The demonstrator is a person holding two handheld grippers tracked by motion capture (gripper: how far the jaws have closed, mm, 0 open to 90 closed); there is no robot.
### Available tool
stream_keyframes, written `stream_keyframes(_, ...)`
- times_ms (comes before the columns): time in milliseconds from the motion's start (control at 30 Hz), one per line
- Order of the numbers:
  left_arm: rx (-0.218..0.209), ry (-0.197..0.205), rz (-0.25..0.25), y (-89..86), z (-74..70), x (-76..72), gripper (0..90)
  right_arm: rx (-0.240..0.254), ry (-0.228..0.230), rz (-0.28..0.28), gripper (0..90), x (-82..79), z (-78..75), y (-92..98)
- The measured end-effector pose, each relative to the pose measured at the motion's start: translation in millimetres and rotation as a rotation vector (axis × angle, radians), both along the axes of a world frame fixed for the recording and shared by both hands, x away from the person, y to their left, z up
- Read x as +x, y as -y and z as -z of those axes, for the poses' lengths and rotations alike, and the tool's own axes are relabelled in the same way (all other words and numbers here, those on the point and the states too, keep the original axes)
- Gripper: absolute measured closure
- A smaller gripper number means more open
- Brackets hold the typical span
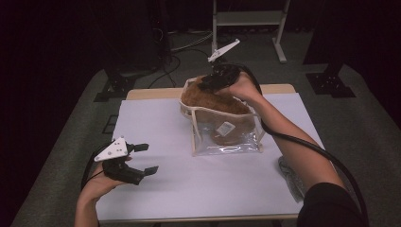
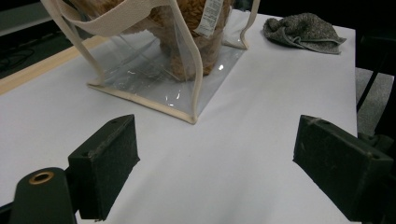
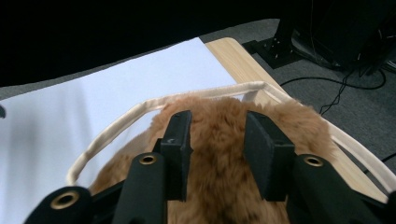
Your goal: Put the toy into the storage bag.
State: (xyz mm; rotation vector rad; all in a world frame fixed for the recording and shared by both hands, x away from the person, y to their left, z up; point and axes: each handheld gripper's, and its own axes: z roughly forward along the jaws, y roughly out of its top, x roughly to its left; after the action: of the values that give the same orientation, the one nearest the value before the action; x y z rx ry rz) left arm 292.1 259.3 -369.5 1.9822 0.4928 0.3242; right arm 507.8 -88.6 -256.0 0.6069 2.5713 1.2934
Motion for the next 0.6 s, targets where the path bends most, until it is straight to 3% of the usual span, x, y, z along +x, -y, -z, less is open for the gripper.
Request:
stream_keyframes(300,0.007,-0.005,0.011,3.5,2.2,2.8,12.6,0.032,-0.003,-0.008,56.3,-19.2,-12.4,29.8)
stream_keyframes(600,0.011,-0.004,0.026,8.1,4.0,6.3,12.6,0.038,-0.023,0.009,50.2,-38.7,-12.4,58.6)
